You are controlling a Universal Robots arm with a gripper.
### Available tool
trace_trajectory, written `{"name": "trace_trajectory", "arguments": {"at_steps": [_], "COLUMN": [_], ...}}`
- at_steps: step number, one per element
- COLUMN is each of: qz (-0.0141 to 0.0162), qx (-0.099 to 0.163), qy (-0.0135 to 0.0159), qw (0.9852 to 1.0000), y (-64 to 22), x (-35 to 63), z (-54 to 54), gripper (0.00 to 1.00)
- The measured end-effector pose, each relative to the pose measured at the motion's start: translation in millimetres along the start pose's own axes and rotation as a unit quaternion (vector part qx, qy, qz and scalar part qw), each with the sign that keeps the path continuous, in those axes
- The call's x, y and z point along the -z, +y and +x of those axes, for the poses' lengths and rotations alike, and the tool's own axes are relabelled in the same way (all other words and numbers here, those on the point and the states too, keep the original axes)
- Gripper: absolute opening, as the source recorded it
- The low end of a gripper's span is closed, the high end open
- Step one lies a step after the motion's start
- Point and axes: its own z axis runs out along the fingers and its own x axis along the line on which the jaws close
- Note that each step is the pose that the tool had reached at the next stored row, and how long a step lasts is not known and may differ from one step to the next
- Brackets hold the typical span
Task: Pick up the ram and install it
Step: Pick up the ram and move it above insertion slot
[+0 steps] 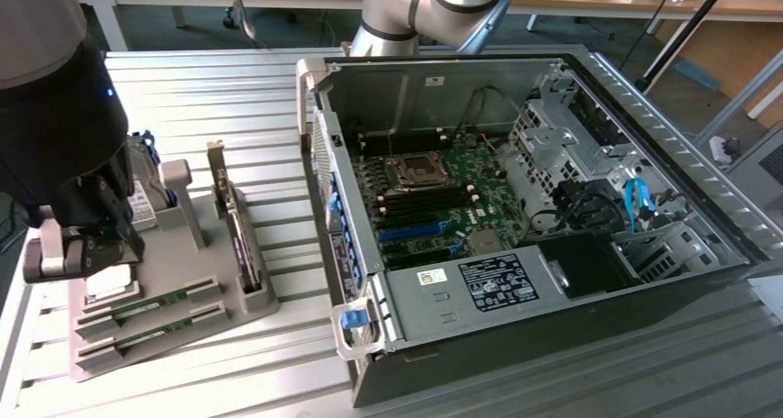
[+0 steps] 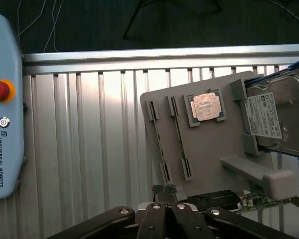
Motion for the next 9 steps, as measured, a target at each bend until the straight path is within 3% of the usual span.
{"name": "trace_trajectory", "arguments": {"at_steps": [9], "qz": [-0.0038], "qx": [0.010], "qy": [0.0004], "qw": [0.9999], "y": [-0.8], "x": [-18.8], "z": [3.4], "gripper": [0.11]}}
